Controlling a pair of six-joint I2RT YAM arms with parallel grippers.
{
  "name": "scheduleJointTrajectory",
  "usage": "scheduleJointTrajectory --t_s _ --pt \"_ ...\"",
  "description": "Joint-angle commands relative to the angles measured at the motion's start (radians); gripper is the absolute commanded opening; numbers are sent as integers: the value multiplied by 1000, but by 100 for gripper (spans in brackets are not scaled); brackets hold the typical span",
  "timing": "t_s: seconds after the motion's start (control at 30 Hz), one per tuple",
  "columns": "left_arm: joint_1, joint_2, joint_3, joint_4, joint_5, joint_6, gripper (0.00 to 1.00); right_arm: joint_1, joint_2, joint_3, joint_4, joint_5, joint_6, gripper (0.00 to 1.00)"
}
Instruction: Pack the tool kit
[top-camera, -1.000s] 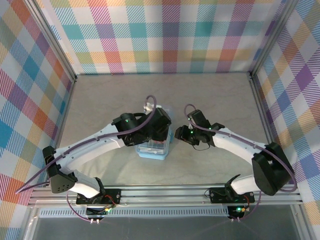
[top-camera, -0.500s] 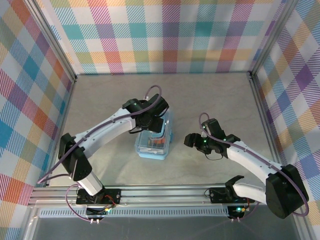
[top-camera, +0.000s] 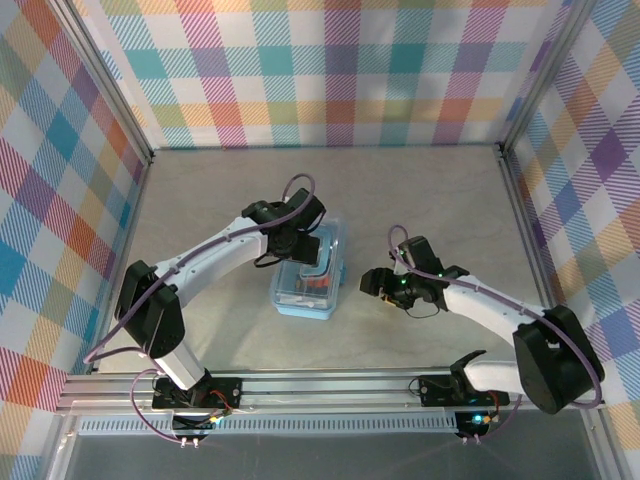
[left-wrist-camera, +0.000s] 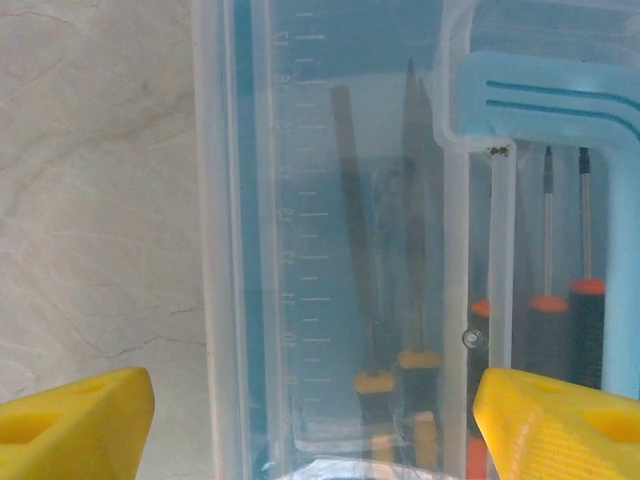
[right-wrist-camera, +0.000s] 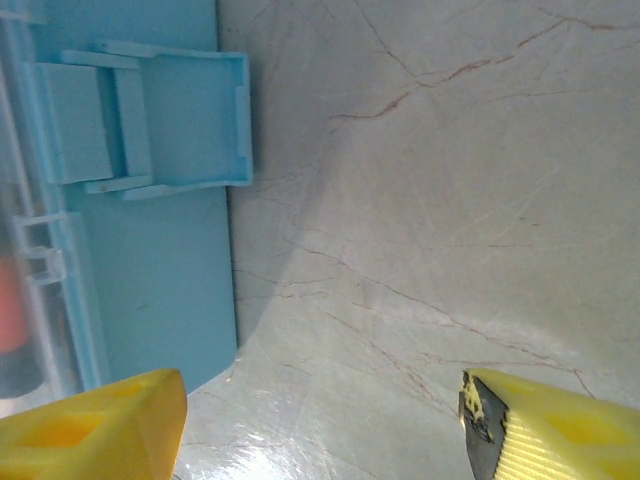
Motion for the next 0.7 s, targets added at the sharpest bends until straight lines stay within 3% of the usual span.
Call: scheduleJointTrajectory --t_s 0.0,0.33,0.5,0.67 --pt "6 6 -46 25 116 43 85 -8 32 46 48 -46 -24 73" --pt "7 -52 76 -54 89 71 90 -16 35 62 69 -55 -17 74" --pt "7 -34 96 -55 118 84 95 -16 30 52 69 -54 -10 75" --pt "11 0 75 -57 66 78 96 -16 10 45 60 -48 -8 76"
